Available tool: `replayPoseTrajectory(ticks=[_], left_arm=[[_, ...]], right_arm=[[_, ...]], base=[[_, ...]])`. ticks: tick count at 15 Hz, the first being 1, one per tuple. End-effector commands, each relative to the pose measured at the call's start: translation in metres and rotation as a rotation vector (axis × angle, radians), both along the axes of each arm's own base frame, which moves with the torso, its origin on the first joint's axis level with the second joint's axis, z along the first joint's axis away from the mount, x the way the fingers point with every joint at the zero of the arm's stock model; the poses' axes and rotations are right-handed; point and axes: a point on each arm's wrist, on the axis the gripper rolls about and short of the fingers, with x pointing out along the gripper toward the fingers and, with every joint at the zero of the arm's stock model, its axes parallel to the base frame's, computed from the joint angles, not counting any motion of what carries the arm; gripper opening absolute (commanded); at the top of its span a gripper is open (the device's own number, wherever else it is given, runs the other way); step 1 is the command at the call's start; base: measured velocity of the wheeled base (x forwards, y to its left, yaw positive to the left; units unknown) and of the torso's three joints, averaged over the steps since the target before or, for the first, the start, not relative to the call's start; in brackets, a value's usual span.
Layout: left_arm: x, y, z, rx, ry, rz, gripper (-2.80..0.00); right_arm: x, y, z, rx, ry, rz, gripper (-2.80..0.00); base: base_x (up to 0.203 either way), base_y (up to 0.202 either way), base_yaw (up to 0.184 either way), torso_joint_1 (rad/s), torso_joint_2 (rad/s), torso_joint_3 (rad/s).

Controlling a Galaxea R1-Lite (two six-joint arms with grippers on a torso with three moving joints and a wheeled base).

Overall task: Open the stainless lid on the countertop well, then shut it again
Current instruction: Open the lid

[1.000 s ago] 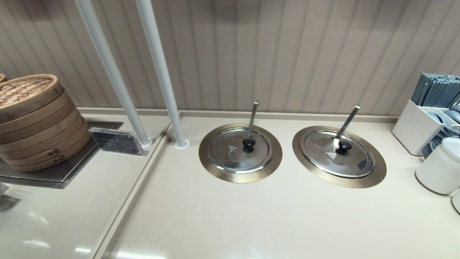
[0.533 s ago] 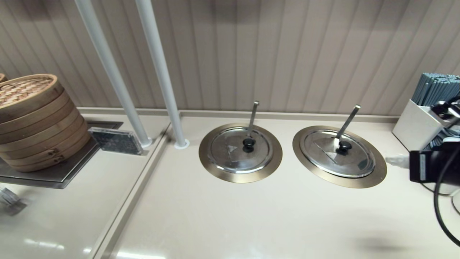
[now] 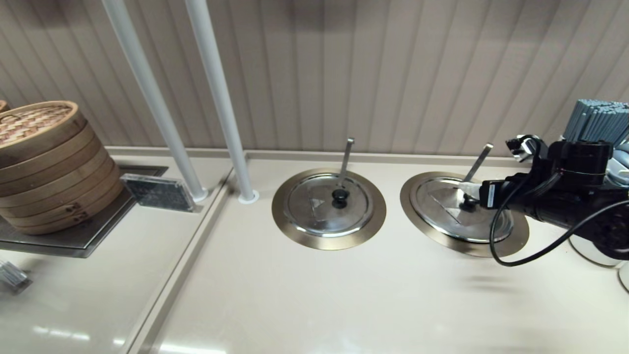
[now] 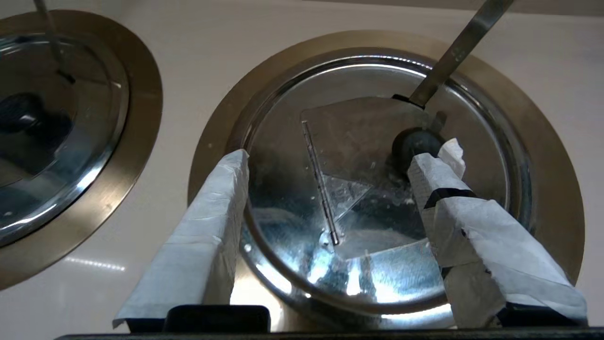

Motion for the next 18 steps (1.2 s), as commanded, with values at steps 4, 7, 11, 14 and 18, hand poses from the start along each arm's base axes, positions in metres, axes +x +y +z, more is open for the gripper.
replayPoseTrajectory(ticks=[4,7,11,14,18], left_arm=[[0.0,0.0,0.0,0.001,-0.001,0.001,-2.8],[0.0,0.0,0.0,0.001,0.001,0.001,-2.8],[0.0,0.0,0.0,0.001,0.0,0.001,-2.8],[0.0,0.0,0.0,0.0,0.0,0.001,-2.8],[0.0,0.0,0.0,0.0,-0.001,0.001,-2.8]], right_arm=[[0.041,-0.033,-0.059,-0.009,-0.12,-0.046,0.0],[0.045,-0.05,-0.076,0.017,-0.111,-0.005,0.0],[0.049,-0.058,-0.091,0.035,-0.099,0.014,0.0],[0.055,-0.062,-0.104,0.036,-0.123,0.034,0.0],[0.065,-0.064,-0.116,0.034,-0.117,0.028,0.0]], base=[[0.0,0.0,0.0,0.0,0.0,0.0],[0.0,0.0,0.0,0.0,0.0,0.0],[0.0,0.0,0.0,0.0,0.0,0.0],[0.0,0.0,0.0,0.0,0.0,0.0],[0.0,0.0,0.0,0.0,0.0,0.0]])
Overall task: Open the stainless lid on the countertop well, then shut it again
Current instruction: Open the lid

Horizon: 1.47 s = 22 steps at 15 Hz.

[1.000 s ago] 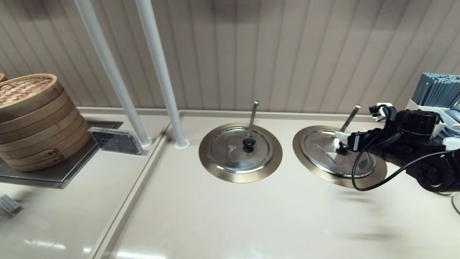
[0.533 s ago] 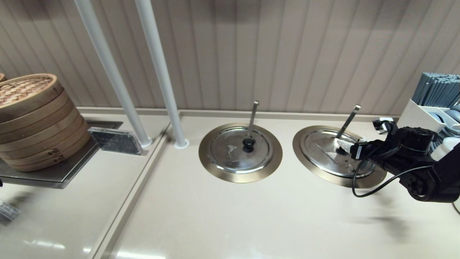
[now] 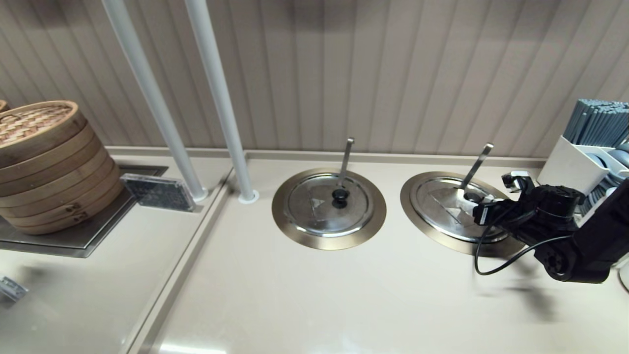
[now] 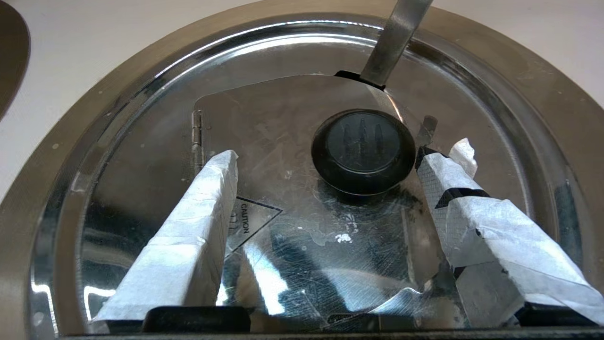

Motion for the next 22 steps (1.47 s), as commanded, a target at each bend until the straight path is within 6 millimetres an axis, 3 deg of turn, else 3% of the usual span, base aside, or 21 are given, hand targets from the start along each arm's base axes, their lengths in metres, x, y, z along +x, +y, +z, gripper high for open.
replayPoseTrajectory(ticks=[1,13,17,22], left_arm=[[0.0,0.0,0.0,0.001,-0.001,0.001,-2.8],[0.0,0.0,0.0,-0.001,0.001,0.001,-2.8],[0.0,0.0,0.0,-0.001,0.001,0.001,-2.8],[0.0,0.0,0.0,-0.001,0.001,0.001,-2.8]], right_arm=[[0.008,-0.002,-0.013,0.002,0.01,-0.001,0.0],[0.016,-0.003,-0.007,0.033,-0.021,-0.006,0.0],[0.013,0.003,0.004,0.078,-0.034,0.003,0.0],[0.012,0.008,0.003,0.087,-0.025,0.014,0.0]], base=[[0.0,0.0,0.0,0.0,0.0,0.0],[0.0,0.0,0.0,0.0,0.0,0.0],[0.0,0.0,0.0,0.0,0.0,0.0],[0.0,0.0,0.0,0.0,0.0,0.0]])
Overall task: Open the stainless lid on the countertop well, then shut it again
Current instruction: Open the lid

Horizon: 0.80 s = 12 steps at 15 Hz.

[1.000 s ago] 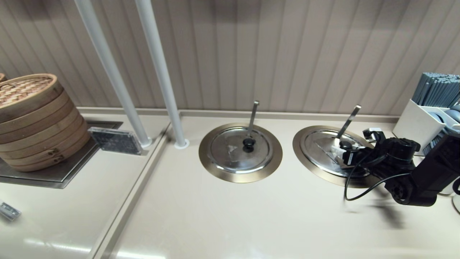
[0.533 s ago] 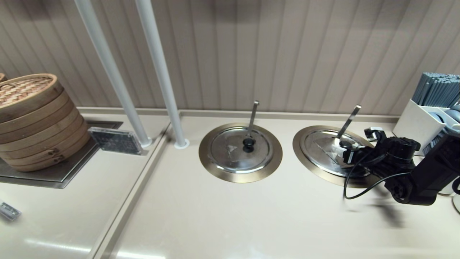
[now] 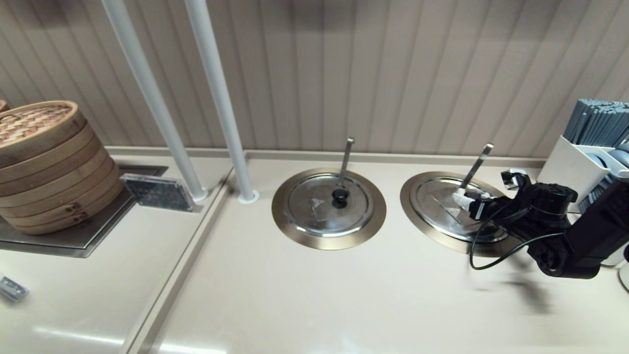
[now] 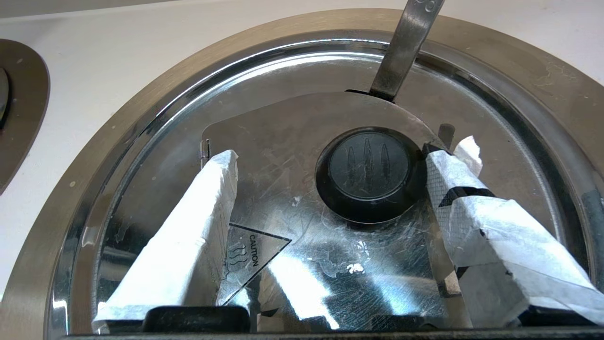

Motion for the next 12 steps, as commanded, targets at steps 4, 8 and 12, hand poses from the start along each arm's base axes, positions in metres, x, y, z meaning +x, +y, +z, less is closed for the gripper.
replayPoseTrajectory(ticks=[4,8,12], left_arm=[[0.0,0.0,0.0,0.0,0.0,0.0,-2.8],[0.0,0.0,0.0,0.0,-0.001,0.0,-2.8],[0.0,0.0,0.0,0.0,0.001,0.0,-2.8]], right_arm=[[-0.002,0.003,0.008,0.0,-0.021,0.007,0.0],[-0.01,0.014,0.023,0.023,-0.04,0.03,0.0],[-0.018,0.026,0.033,0.038,-0.045,0.055,0.0]], base=[[0.0,0.0,0.0,0.0,0.0,0.0],[0.0,0.0,0.0,0.0,0.0,0.0],[0.0,0.0,0.0,0.0,0.0,0.0]])
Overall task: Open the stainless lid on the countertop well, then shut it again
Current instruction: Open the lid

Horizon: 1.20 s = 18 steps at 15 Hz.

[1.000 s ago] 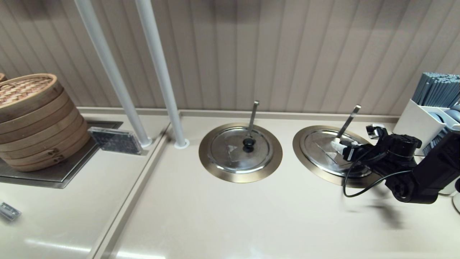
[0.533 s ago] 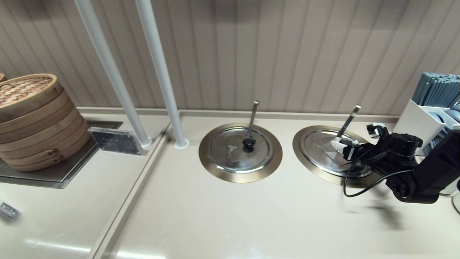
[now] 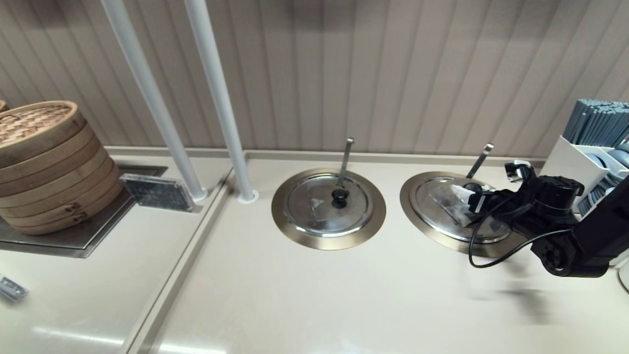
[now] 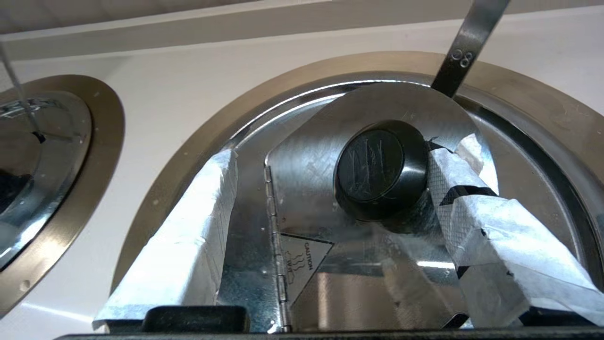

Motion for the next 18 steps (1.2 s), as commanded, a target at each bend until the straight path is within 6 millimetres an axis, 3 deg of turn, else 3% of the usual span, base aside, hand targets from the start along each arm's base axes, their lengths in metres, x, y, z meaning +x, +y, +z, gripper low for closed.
replayPoseTrajectory(ticks=[1,6,11,18], left_arm=[[0.0,0.0,0.0,0.001,0.001,0.001,-2.8],[0.0,0.0,0.0,0.0,-0.001,0.001,-2.8],[0.0,0.0,0.0,-0.001,0.001,0.001,-2.8],[0.0,0.0,0.0,0.0,-0.001,0.001,-2.8]], right_arm=[[-0.006,0.009,0.01,-0.001,-0.017,0.024,0.0],[-0.019,0.03,0.021,-0.001,-0.027,0.076,0.0],[-0.034,0.062,0.018,0.011,-0.03,0.149,0.0],[-0.074,0.105,0.059,0.055,-0.103,0.243,0.0]], base=[[0.0,0.0,0.0,0.0,0.0,0.0],[0.0,0.0,0.0,0.0,0.0,0.0],[0.0,0.0,0.0,0.0,0.0,0.0],[0.0,0.0,0.0,0.0,0.0,0.0]])
